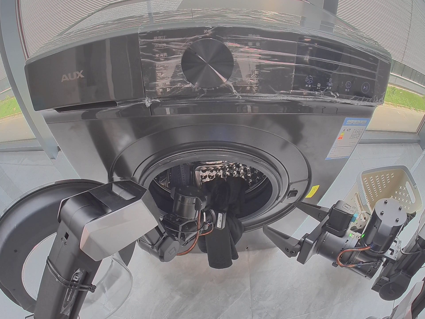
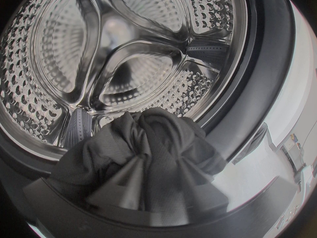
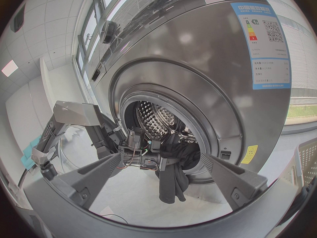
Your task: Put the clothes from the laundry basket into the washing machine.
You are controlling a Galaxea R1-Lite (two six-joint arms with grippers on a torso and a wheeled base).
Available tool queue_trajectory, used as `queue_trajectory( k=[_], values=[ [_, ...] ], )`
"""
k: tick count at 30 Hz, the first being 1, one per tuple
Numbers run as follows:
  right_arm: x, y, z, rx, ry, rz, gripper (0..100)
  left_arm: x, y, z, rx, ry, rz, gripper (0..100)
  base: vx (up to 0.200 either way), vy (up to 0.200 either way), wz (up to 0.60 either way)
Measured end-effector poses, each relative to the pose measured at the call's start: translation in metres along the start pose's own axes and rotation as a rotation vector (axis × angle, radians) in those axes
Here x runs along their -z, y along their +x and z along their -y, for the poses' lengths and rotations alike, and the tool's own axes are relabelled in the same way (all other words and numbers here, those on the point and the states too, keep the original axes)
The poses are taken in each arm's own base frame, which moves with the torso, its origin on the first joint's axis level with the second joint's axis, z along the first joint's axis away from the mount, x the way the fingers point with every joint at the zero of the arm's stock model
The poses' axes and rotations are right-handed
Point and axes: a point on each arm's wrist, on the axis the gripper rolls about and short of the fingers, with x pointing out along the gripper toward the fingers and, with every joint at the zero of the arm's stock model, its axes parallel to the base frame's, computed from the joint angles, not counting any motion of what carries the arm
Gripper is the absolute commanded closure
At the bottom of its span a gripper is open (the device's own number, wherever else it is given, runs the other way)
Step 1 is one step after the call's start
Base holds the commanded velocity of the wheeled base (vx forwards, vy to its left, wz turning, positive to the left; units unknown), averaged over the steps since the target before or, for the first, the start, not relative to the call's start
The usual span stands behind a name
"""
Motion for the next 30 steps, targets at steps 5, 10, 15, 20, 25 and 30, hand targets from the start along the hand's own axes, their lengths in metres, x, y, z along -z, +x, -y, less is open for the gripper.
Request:
queue_trajectory(
  k=[5,10,15,20,25,30],
  values=[
    [0.0,0.0,0.0,-0.001,0.0,0.001,0,-0.008,0.003,0.0,-0.006,-0.006,0.041,100,0.0,0.0,0.0],
    [0.0,0.0,-0.001,-0.002,0.0,0.001,0,-0.036,0.013,-0.002,-0.034,-0.022,0.159,100,0.0,0.0,0.0],
    [0.0,0.0,-0.001,-0.004,0.0,0.001,0,-0.068,0.021,-0.004,-0.068,-0.056,0.29,100,0.0,0.0,0.0],
    [0.0,0.0,-0.002,-0.007,0.0,0.002,0,-0.076,0.026,-0.005,-0.082,-0.07,0.334,100,0.0,0.0,0.0],
    [0.0,0.0,-0.002,-0.008,0.001,0.003,0,-0.076,0.028,-0.008,-0.087,-0.072,0.344,0,0.0,0.0,0.0],
    [0.0,0.0,-0.002,-0.01,0.0,0.002,0,-0.074,0.027,-0.011,-0.093,-0.074,0.336,0,0.0,0.0,0.0]
  ],
)
